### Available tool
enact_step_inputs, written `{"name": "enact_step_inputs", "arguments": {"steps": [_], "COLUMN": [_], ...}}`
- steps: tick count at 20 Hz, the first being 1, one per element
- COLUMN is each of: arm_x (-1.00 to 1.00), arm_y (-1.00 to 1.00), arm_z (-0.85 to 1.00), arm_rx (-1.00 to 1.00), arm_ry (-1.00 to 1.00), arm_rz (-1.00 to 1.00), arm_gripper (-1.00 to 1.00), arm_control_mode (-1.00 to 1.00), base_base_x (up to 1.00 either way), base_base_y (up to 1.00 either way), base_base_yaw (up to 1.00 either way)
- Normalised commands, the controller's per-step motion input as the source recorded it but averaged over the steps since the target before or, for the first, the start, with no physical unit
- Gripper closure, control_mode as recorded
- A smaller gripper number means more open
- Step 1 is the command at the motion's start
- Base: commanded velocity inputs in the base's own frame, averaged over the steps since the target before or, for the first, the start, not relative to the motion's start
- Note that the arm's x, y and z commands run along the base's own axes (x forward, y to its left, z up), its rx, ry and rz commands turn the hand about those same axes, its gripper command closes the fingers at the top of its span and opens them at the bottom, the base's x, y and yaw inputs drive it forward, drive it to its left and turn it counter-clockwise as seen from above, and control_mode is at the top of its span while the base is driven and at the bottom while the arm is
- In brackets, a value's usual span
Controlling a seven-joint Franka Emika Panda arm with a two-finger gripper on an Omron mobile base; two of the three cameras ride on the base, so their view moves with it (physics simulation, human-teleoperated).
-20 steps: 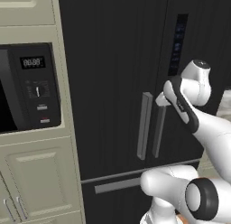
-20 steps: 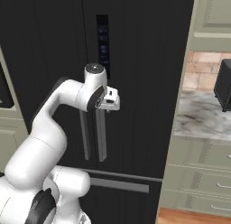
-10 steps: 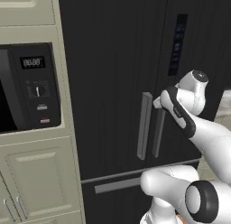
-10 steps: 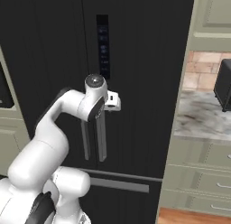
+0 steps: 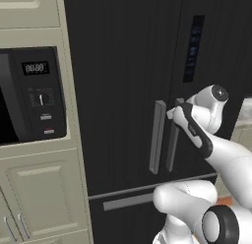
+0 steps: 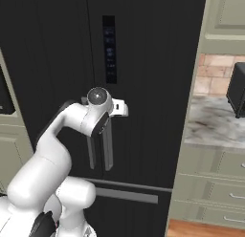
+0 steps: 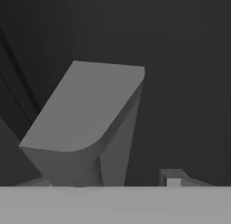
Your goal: There is a bowl on the dining counter. Grab a lemon wedge from the fridge and place it in the bowl. Then get the liquor bottle and glass cup from the cabinet and place them next to the bowl.
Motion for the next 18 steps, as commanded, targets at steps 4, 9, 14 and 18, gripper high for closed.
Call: {"name": "enact_step_inputs", "arguments": {"steps": [4,9,14,18], "arm_x": [0.08,-0.21,-0.79,-0.87], "arm_y": [0.0,-0.11,-0.53,-0.81], "arm_z": [-0.11,0.0,0.0,0.0], "arm_rx": [0.0,0.0,0.0,-0.01], "arm_ry": [0.0,0.0,-0.03,-0.02], "arm_rz": [-0.03,-0.03,-0.07,-0.1], "arm_gripper": [1.0,1.0,1.0,1.0], "arm_control_mode": [-1.0,-1.0,-1.0,-1.0], "base_base_x": [0.0,0.0,0.0,0.0], "base_base_y": [0.0,0.0,0.0,0.0], "base_base_yaw": [0.0,0.0,0.0,0.0]}}
